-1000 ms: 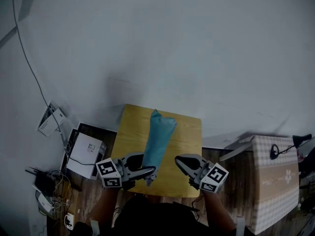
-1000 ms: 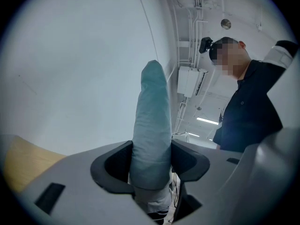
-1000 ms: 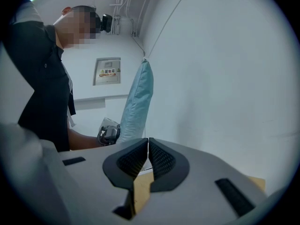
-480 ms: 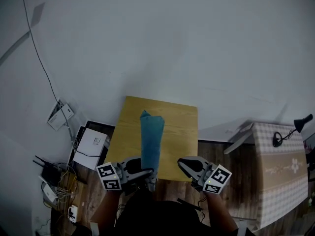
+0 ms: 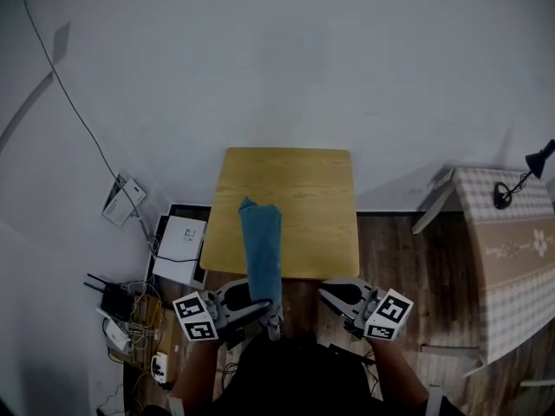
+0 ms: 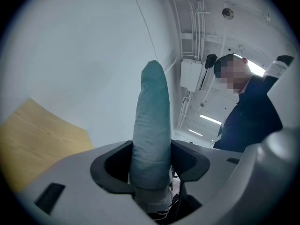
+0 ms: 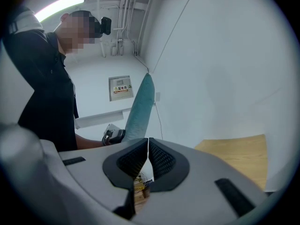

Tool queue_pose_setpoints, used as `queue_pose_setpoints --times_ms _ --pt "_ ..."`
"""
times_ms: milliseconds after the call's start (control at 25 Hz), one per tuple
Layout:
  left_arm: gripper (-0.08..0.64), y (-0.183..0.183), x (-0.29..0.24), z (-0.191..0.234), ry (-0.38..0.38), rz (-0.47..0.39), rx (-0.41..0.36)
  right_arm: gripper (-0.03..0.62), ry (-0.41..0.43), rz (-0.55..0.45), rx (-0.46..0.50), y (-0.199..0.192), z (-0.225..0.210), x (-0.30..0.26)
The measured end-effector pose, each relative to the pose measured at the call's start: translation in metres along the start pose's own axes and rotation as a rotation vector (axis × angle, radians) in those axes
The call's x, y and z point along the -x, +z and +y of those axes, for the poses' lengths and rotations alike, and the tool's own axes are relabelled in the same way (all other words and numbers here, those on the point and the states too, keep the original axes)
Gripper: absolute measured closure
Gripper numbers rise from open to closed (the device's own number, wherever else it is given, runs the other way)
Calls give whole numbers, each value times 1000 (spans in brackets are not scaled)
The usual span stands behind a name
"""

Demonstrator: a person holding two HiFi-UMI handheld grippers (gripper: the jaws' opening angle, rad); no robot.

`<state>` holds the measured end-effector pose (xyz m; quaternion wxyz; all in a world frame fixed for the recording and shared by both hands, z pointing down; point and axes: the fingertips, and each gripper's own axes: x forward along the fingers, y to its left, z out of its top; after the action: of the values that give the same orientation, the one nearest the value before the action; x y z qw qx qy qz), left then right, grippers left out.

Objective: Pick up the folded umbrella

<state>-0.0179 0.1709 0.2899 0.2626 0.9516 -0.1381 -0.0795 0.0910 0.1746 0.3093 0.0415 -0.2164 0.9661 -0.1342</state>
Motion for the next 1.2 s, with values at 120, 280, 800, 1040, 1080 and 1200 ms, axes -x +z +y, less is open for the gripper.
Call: queue_pose_setpoints --times_ms 120,280,800,1040,1080,1200 --pt "307 -10 2 -19 -25 24 -21 572 -7 6 5 -5 15 4" --pt "307 -16 21 -37 -75 8 -19 572 -24 19 35 -4 40 -7" --pt "307 -45 151 -89 -114 6 -19 572 -74 39 34 -33 174 -55" --pt "307 -56 168 -100 -174 -42 51 572 -105 74 12 -56 207 -57" --pt "307 -57 168 -103 -179 -47 54 572 -109 76 12 -56 209 -54" --pt "307 -60 163 -112 -187 -48 43 572 -106 75 17 -55 213 -47"
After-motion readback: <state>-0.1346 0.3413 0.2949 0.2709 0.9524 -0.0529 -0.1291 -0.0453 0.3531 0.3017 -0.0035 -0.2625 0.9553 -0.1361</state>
